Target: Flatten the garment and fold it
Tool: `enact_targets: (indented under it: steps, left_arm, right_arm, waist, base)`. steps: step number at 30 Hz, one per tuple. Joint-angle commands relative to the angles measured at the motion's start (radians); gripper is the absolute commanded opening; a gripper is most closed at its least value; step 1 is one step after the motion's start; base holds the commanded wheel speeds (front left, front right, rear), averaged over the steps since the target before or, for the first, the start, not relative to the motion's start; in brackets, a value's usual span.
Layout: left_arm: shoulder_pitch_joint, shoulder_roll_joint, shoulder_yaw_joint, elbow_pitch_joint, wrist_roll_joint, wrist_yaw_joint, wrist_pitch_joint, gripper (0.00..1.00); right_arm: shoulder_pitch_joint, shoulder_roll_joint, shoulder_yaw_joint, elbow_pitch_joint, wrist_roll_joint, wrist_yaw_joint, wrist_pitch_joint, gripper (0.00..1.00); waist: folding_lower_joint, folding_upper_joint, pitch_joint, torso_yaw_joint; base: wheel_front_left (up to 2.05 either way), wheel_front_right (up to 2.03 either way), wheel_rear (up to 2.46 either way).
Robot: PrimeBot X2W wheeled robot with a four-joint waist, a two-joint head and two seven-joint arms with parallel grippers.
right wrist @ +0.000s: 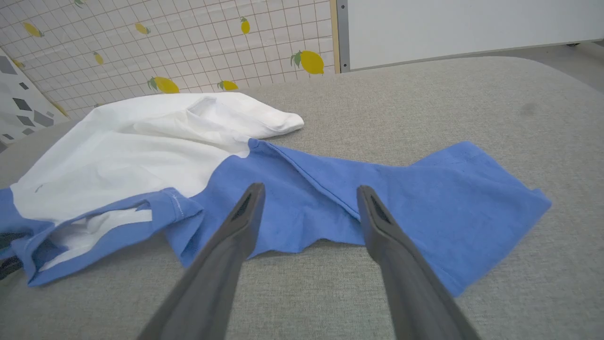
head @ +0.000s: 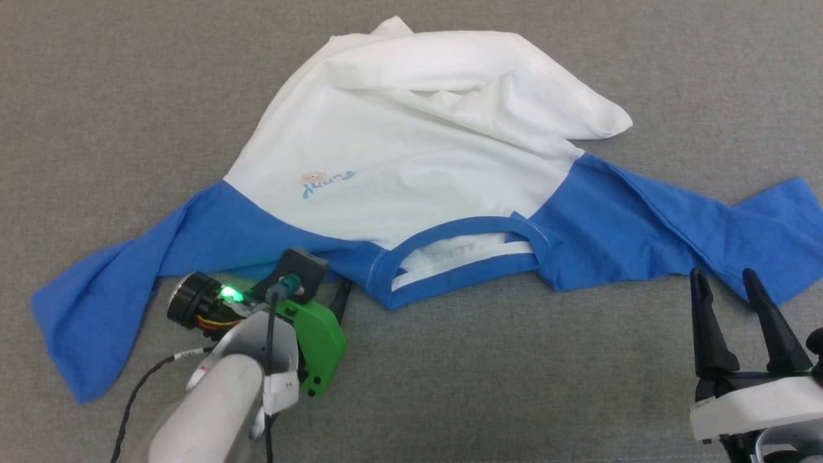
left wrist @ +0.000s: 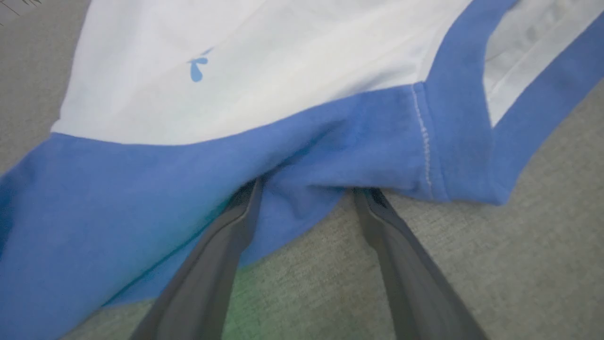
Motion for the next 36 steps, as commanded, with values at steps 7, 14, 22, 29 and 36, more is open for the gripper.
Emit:
enact_targets:
  steps: [7,14,22,29,36]
  left_arm:
    - [-0.017,-0.037,0.01,0.071,-0.076,-0.032,-0.019,0.0]
    - [0.028,-0.075,0.033,0.027,-0.129,-0.015,-0.087,0.0]
    - [0.065,-0.095,0.019,-0.036,-0.145,-0.006,-0.105,0.0]
    - [0.07,-0.087,0.029,-0.053,-0.149,0.01,-0.117,0.0]
    - [0.094,-0.07,0.039,-0.072,-0.162,0.02,-0.119,0.0]
  right_arm:
    - [-0.023,0.001,-0.001,0.002,-0.003,-0.002,0.0,1.0]
    - [-0.067,0.001,0.062,-0.019,-0.06,-0.002,0.113,1.0]
    - [-0.168,-0.141,0.167,0.012,-0.136,-0.002,0.378,1.0]
    - [-0.185,-0.28,0.185,0.046,-0.126,-0.002,0.527,1.0]
    - [-0.179,-0.322,0.181,0.075,-0.109,-0.002,0.578,1.0]
  waist:
    - [0.0,0.0,-0.012,0.005]
    - [0.0,0.0,-0.039,0.034]
    - [0.0,0.0,-0.019,0.092]
    - [0.0,0.0,-0.003,0.136]
    - [0.0,0.0,-0.002,0.156]
  base:
    - [0.0,0.0,0.0]
    - [0.0,0.0,0.0]
    - [0.0,0.0,0.0]
    - [0.0,0.0,0.0]
    - [0.0,0.0,0.0]
